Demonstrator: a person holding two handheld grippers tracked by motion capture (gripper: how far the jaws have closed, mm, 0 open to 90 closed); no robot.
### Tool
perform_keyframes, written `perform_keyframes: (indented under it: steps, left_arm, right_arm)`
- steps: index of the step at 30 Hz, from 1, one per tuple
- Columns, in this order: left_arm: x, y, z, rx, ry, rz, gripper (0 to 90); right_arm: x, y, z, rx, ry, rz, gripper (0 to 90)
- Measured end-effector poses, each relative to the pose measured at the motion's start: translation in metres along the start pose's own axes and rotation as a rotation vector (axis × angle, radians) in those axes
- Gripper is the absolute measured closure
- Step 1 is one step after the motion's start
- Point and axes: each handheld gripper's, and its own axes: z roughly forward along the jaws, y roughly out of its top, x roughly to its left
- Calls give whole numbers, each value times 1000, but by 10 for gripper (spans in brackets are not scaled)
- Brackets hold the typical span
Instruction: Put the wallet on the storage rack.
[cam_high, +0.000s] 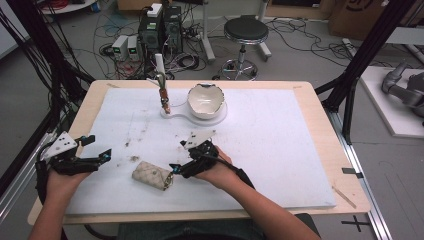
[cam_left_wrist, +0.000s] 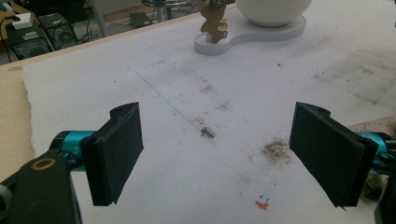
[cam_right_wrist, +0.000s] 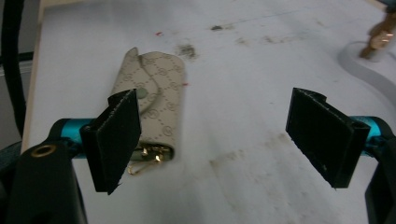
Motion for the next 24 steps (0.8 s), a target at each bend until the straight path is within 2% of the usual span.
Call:
perform_keyframes:
  steps: [6,10,15,18,21,24]
  left_arm:
    - [0,0,0,0,1,1,174]
    - [0,0,-1,-1,5,5,174]
    - [0,0,-2,-4,9,2,174]
    - [0,0,-3,-3,10,3,174]
    - [0,0,-3,-4,11,3,174]
    - [1,-1,-3,-3,11,3,174]
  right_arm:
    - [17,4,26,54,51,-32,185]
    - [27,2,41,104,75,-9,184]
    - [40,0,55,140,103,-25,184]
    - [45,-2,62,179,93,-45,184]
    - [45,-8,68,221,84,-38,177]
    - [46,-10,67,204,78,-39,177]
